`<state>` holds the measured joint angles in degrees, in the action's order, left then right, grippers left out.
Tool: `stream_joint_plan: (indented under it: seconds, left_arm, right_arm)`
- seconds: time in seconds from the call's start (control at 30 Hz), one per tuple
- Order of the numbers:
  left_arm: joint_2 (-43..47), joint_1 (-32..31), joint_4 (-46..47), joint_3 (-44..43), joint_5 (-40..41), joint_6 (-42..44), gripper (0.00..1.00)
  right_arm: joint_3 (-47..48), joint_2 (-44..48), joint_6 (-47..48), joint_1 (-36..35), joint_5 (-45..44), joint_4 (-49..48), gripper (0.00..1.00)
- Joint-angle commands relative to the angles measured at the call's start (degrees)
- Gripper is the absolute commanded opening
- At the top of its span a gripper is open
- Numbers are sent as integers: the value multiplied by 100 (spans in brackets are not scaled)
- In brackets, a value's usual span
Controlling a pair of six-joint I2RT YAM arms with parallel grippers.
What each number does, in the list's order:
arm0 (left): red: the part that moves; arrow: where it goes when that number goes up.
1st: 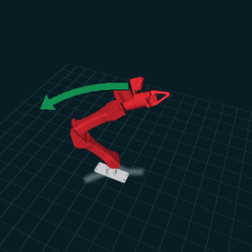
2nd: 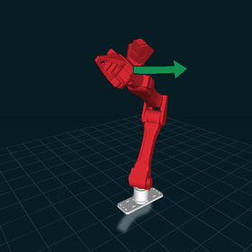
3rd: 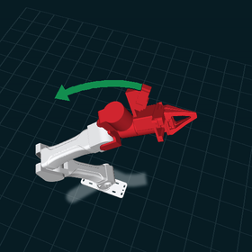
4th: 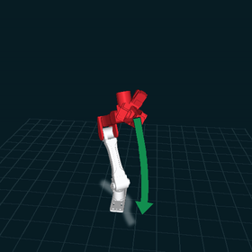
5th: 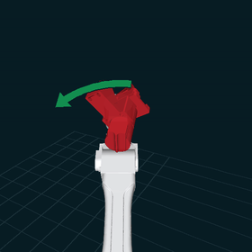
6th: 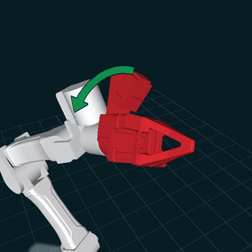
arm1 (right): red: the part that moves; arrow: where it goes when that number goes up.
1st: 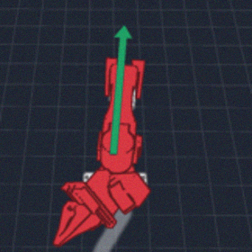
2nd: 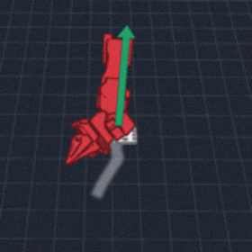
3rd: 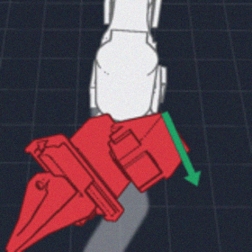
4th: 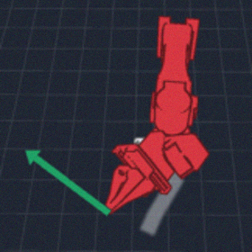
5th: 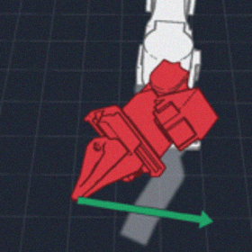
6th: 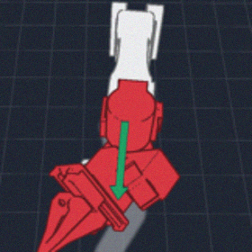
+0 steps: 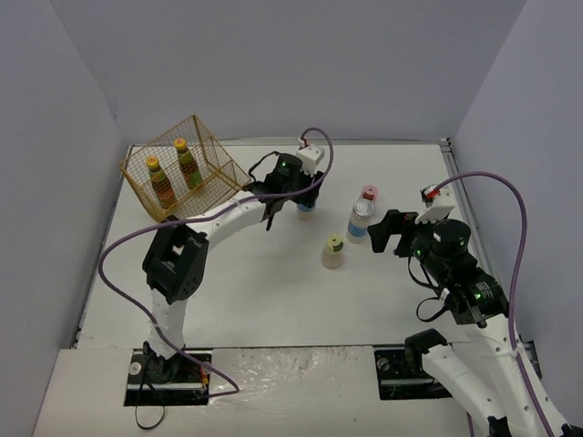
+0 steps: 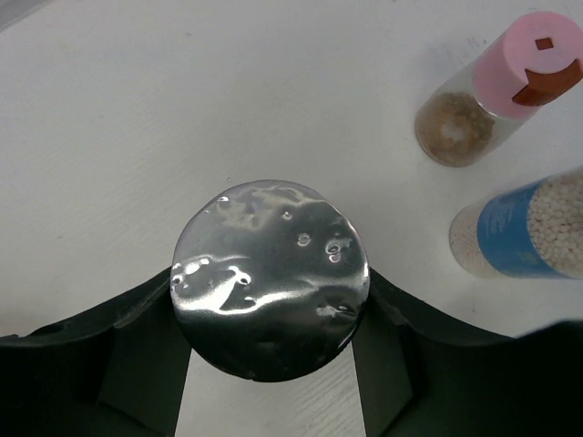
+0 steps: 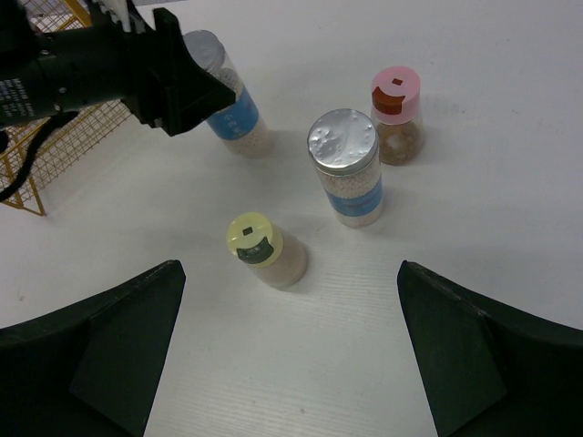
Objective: Organize the condiment bottles
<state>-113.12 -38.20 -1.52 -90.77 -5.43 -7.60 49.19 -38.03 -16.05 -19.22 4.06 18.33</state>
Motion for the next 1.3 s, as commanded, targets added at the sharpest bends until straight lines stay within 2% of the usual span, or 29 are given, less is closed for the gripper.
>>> stream_joint_plan:
  seconds: [0.0, 0.13, 0.23, 0.33, 0.57, 0.87, 1.27]
  left_arm:
    - [1640, 1, 187, -41, 1350, 23, 15]
    - [2403, 108, -251, 70, 2278, -31, 14]
    - [2674, 295, -544, 59, 3022, -114, 14]
    - [2773, 673, -631, 42, 3361, -265, 11]
    - [2549, 1497, -560, -42, 3580, -802, 8]
    - [2180, 1915, -225, -151, 3904, -959, 5]
    - [1655, 2140, -221, -138, 3690, -1383, 6]
  right_arm:
    - [19, 71, 59, -53, 128, -286, 100]
    - [35, 78, 66, -55, 160, -286, 100]
    - [65, 49, 67, -63, 193, -286, 100]
    - [80, -1, 52, -55, 230, -295, 100]
    - [48, -32, 33, -57, 288, -330, 100]
    - [-54, 73, 41, -63, 281, -330, 100]
    - [-133, 63, 23, -55, 236, -330, 100]
